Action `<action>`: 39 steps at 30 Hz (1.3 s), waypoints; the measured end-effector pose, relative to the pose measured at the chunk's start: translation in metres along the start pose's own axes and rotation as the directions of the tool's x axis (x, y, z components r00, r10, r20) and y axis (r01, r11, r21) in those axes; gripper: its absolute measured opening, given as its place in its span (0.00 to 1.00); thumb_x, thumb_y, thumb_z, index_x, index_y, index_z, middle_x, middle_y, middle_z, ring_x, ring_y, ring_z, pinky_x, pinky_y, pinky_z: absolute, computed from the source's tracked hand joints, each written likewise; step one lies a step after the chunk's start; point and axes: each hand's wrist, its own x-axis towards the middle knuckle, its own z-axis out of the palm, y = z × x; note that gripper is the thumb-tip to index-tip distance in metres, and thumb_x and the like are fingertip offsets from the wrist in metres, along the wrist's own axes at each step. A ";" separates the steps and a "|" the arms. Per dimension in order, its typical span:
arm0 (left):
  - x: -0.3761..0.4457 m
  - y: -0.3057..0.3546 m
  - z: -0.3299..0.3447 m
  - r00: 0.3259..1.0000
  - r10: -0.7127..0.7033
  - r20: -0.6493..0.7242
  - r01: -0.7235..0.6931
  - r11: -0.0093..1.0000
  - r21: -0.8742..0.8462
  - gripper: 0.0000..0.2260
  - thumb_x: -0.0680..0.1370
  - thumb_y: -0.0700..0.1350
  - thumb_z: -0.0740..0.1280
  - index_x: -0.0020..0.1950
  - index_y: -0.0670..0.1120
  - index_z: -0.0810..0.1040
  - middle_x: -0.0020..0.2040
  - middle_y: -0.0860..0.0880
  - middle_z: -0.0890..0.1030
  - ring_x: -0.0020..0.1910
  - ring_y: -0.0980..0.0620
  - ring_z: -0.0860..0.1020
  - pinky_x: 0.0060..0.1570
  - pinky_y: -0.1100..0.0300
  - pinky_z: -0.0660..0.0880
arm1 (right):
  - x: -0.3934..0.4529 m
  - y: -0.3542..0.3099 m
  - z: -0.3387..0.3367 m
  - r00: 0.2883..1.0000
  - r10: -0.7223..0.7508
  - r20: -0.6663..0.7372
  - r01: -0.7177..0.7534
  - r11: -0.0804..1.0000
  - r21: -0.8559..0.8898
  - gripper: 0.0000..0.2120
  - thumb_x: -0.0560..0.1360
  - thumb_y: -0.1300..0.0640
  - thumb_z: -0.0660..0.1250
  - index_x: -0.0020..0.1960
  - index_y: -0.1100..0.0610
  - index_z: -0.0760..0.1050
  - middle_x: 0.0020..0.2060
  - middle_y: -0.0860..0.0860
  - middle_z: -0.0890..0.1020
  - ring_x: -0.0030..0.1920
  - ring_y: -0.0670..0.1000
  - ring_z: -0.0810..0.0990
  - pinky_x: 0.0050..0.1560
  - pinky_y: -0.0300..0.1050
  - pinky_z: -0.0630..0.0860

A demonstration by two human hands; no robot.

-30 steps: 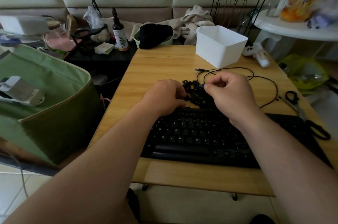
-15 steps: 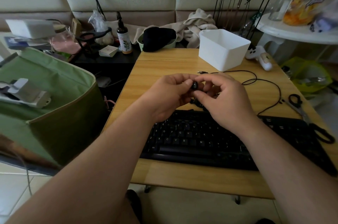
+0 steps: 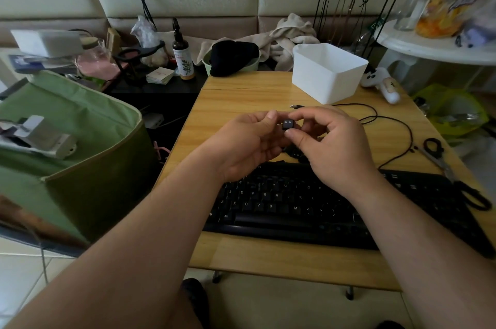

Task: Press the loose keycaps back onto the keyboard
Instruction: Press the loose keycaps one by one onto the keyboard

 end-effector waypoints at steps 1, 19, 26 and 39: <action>0.001 -0.001 -0.001 1.000 -0.001 -0.005 0.001 1.000 0.005 0.14 0.87 0.47 0.60 0.62 0.44 0.83 0.55 0.42 0.83 0.47 0.51 0.81 0.45 0.60 0.77 | 0.000 0.000 0.000 1.000 0.001 0.001 -0.001 1.000 0.003 0.14 0.73 0.59 0.78 0.53 0.44 0.84 0.42 0.47 0.80 0.44 0.41 0.77 0.41 0.26 0.69; -0.011 0.010 -0.019 1.000 0.010 0.009 -0.011 0.991 0.135 0.08 0.82 0.44 0.69 0.57 0.42 0.83 0.44 0.48 0.83 0.40 0.56 0.77 0.44 0.61 0.75 | -0.005 -0.008 0.006 0.996 -0.092 0.017 0.093 0.989 -0.112 0.12 0.73 0.58 0.79 0.55 0.48 0.86 0.44 0.40 0.82 0.42 0.40 0.79 0.45 0.33 0.76; -0.019 0.013 -0.028 1.000 0.023 -0.020 -0.016 0.958 0.288 0.04 0.81 0.44 0.70 0.49 0.45 0.82 0.41 0.50 0.83 0.38 0.56 0.74 0.43 0.61 0.71 | -0.008 -0.014 0.012 0.984 -0.168 0.056 0.176 0.963 -0.205 0.07 0.73 0.53 0.78 0.51 0.50 0.87 0.42 0.46 0.83 0.41 0.46 0.80 0.42 0.41 0.78; -0.031 0.010 -0.071 0.954 0.187 -0.235 0.072 0.617 0.784 0.05 0.78 0.53 0.75 0.48 0.53 0.85 0.42 0.53 0.81 0.38 0.58 0.77 0.39 0.62 0.74 | -0.004 -0.020 0.047 0.873 0.131 0.471 0.041 0.940 -0.338 0.09 0.76 0.47 0.75 0.54 0.46 0.85 0.41 0.40 0.80 0.41 0.38 0.77 0.40 0.37 0.71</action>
